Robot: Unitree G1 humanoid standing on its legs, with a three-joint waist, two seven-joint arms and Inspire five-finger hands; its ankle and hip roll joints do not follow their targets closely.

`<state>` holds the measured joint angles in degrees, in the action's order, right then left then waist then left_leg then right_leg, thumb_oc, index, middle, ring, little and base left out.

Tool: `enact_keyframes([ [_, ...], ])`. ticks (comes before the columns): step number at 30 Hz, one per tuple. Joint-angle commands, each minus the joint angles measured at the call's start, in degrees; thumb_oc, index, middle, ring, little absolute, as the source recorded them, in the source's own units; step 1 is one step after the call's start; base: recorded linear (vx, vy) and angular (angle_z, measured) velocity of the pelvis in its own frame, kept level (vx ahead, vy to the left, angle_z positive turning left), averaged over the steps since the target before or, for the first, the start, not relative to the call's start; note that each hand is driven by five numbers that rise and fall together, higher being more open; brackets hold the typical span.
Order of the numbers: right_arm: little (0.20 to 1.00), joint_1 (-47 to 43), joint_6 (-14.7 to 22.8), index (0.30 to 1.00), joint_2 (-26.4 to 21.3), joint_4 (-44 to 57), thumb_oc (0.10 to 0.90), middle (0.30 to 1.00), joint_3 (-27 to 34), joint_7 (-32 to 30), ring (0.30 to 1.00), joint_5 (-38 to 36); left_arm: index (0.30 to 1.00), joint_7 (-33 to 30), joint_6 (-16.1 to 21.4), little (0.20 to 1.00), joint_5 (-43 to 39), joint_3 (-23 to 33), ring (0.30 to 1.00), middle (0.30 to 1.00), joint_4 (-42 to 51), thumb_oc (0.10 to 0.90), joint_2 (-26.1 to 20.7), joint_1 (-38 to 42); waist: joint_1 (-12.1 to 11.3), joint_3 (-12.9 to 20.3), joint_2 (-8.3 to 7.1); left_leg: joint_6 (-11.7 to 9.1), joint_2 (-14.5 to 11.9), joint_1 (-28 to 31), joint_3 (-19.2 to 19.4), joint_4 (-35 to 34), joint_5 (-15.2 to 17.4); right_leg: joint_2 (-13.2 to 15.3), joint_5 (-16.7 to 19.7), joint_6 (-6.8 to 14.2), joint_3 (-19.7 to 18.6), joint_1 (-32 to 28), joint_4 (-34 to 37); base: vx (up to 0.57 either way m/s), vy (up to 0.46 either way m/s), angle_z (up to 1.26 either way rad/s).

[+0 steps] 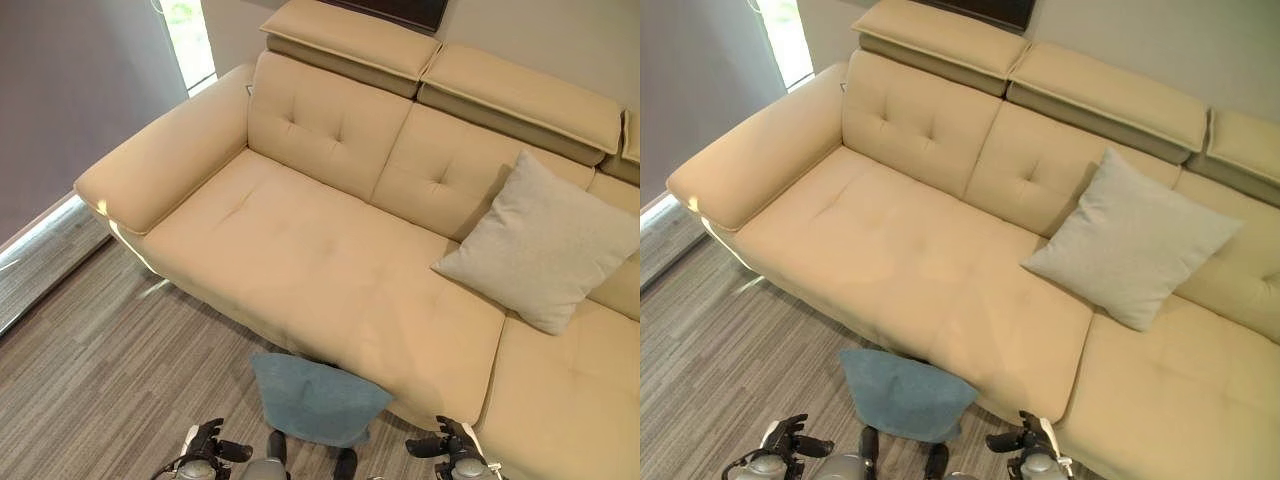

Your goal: Pick up all the scattered cushions and arrange them neatly on the sofa.

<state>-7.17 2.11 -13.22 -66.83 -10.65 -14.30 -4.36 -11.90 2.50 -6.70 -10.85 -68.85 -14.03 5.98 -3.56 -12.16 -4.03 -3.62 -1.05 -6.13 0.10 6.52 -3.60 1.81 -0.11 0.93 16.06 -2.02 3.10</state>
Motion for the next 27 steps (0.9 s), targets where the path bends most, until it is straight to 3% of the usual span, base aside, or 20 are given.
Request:
enact_keyframes([
  [1, 0.900, 0.06, 1.61, 0.900, -3.63, 2.59, 0.800, 0.900, -0.20, -2.51, 0.900, -0.47, 0.900, -0.82, 1.82, 0.900, -0.80, -0.71, 0.900, 0.900, -1.02, 0.800, 1.10, 0.65, 1.17, 0.78, -1.00, 1.73, 4.13, -3.19, -3.36, 0.57, 6.92, -0.39, -4.28, 2.70, -5.05, 2.20, -2.89, 0.07, 0.050, -0.21],
  [9, 0.900, 0.48, 1.86, 0.900, -3.83, 5.16, 0.800, 0.900, 0.61, -2.94, 0.900, -1.45, 0.900, -1.41, 1.71, 0.900, -1.05, -0.82, 0.900, 0.900, 0.25, 0.800, 0.33, 1.06, 2.53, 1.13, 0.45, 2.92, 3.21, -0.20, -0.41, -5.02, 5.65, -0.09, -5.02, 2.72, -6.40, 4.26, -5.05, 0.03, 0.067, -0.21],
  [13, 0.900, -1.06, 2.10, 0.900, -3.40, 7.31, 0.800, 0.900, -0.03, -4.21, 0.900, -1.94, 0.900, -3.36, 2.92, 0.900, -3.70, -0.69, 0.900, 0.900, 3.52, 0.800, -0.39, 3.43, 2.82, -2.30, 1.24, 3.32, 2.92, -3.47, 1.07, -3.98, 5.45, 0.56, -4.59, 2.81, -7.24, 9.66, -7.78, -0.17, 0.060, -0.25],
  [16, 0.900, -3.12, 2.60, 0.900, -2.79, 11.00, 0.800, 0.900, -0.15, -6.86, 0.900, -3.23, 0.900, -7.02, 4.89, 0.900, -6.20, -1.20, 0.900, 0.900, 7.77, 0.800, -1.16, 6.50, 3.05, -5.96, 2.00, 3.62, 2.73, -10.84, 2.33, 0.02, 5.39, 1.72, -3.88, 2.65, -8.06, 18.42, -12.80, -0.23, 0.085, -0.15],
  [18, 0.900, -3.58, 2.62, 0.900, -2.78, 11.73, 0.800, 0.900, -0.16, -7.34, 0.900, -3.54, 0.900, -7.49, 5.19, 0.900, -7.00, -1.30, 0.900, 0.900, 8.86, 0.800, -1.13, 7.00, 3.06, -6.41, 2.25, 3.69, 2.76, -12.40, 2.52, 0.64, 5.33, 1.99, -3.76, 2.70, -8.21, 20.24, -13.65, -0.10, 0.042, -0.24],
  [21, 0.900, -7.07, 2.53, 0.900, -2.57, 13.96, 0.800, 0.900, -1.39, -9.78, 0.900, -3.48, 0.900, -10.55, 6.30, 0.900, -8.81, -1.81, 0.900, 0.900, 11.15, 0.800, -1.09, 9.97, 2.98, -8.91, 2.82, 4.04, 2.79, -19.84, 3.11, 4.73, 5.04, 3.32, -3.57, 2.75, -7.89, 27.89, -17.29, -0.16, 0.057, -0.15],
  [27, 0.900, -12.25, 3.53, 0.900, -2.17, 16.22, 0.800, 0.900, -2.29, -14.61, 0.900, -3.58, 0.900, -15.07, 7.45, 0.900, -10.96, -2.15, 0.900, 0.900, 11.61, 0.800, -0.19, 14.66, 3.09, -11.46, 3.03, 4.10, 2.81, -27.34, 2.49, 8.70, 6.45, 4.29, -5.03, 3.04, -8.43, 35.57, -21.23, -0.09, 0.019, 0.04],
])
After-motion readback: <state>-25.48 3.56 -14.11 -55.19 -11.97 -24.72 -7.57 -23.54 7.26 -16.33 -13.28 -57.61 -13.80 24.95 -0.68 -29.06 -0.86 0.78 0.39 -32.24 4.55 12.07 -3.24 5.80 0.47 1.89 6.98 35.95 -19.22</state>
